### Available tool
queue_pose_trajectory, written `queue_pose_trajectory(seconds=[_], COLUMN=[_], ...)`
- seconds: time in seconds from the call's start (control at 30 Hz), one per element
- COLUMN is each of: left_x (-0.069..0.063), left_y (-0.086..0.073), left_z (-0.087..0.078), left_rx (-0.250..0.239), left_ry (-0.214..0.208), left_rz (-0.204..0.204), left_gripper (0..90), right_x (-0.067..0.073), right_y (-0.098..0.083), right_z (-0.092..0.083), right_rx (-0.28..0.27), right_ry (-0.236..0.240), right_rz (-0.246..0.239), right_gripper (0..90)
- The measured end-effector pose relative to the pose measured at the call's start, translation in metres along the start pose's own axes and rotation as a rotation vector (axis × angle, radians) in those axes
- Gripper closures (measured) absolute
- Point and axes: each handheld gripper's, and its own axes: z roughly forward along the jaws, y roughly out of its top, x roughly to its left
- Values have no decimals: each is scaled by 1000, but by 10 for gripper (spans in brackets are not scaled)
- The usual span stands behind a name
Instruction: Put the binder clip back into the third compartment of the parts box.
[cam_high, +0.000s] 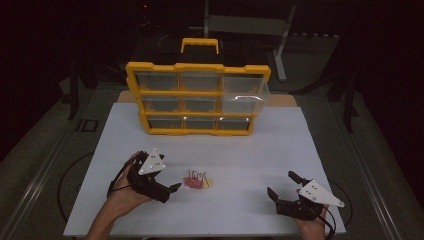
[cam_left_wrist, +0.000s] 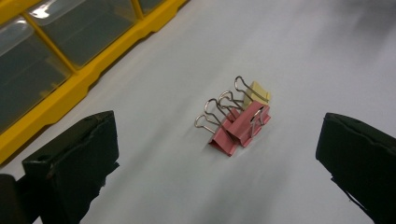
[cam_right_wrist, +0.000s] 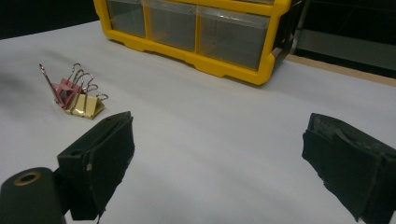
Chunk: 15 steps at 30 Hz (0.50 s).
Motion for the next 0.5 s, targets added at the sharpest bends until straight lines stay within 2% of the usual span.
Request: queue_pose_trajectory(seconds=[0.07,0.5], left_x=[-2,-7], left_y=[3,7], left_z=[4,19], left_rx=[7,49], left_ry=[-18,-70], left_rz=[9,49], left_gripper=[2,24], right_x=[0,0], right_y=[0,0], right_z=[0,0], right_rx=[0,1], right_ry=[0,0], right_rz=[2,1], right_gripper=[87,88])
